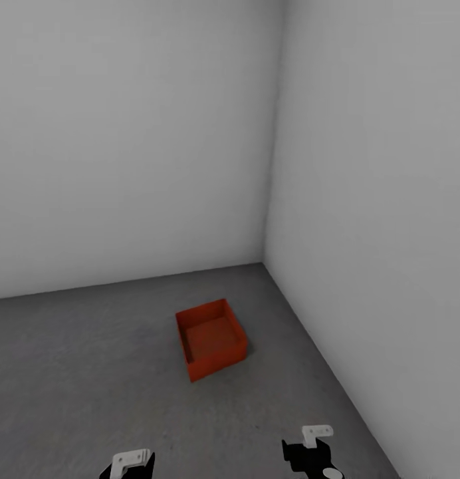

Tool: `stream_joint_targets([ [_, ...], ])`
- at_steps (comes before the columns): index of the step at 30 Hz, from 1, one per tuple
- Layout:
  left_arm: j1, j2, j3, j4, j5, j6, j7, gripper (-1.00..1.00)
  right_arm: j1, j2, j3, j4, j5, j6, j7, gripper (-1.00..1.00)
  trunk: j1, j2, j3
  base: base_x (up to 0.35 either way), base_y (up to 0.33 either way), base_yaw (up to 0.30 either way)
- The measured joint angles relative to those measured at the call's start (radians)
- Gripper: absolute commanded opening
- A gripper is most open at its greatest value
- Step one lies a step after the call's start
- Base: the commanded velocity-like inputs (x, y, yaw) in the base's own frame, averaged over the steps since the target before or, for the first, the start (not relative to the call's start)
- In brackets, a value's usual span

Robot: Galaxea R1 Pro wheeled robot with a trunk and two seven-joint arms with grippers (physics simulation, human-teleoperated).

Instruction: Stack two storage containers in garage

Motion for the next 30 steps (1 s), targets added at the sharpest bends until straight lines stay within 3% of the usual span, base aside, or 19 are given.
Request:
stream_joint_targets([
  [20, 0.0, 0.0, -0.001, 0.0, 0.0, 0.0, 0.0, 1.0, 0.0, 0.0, 0.0, 0.0, 0.0, 0.0, 0.0, 1.0, 0.0, 0.0, 0.0, 0.0, 0.0, -0.248],
  [30, 0.0, 0.0, -0.001, 0.0, -0.001, 0.0, 0.0, 1.0, 0.0, 0.0, 0.0, 0.0, 0.0, 0.0, 0.0, 1.0, 0.0, 0.0, 0.0, 0.0, 0.0, -0.055],
])
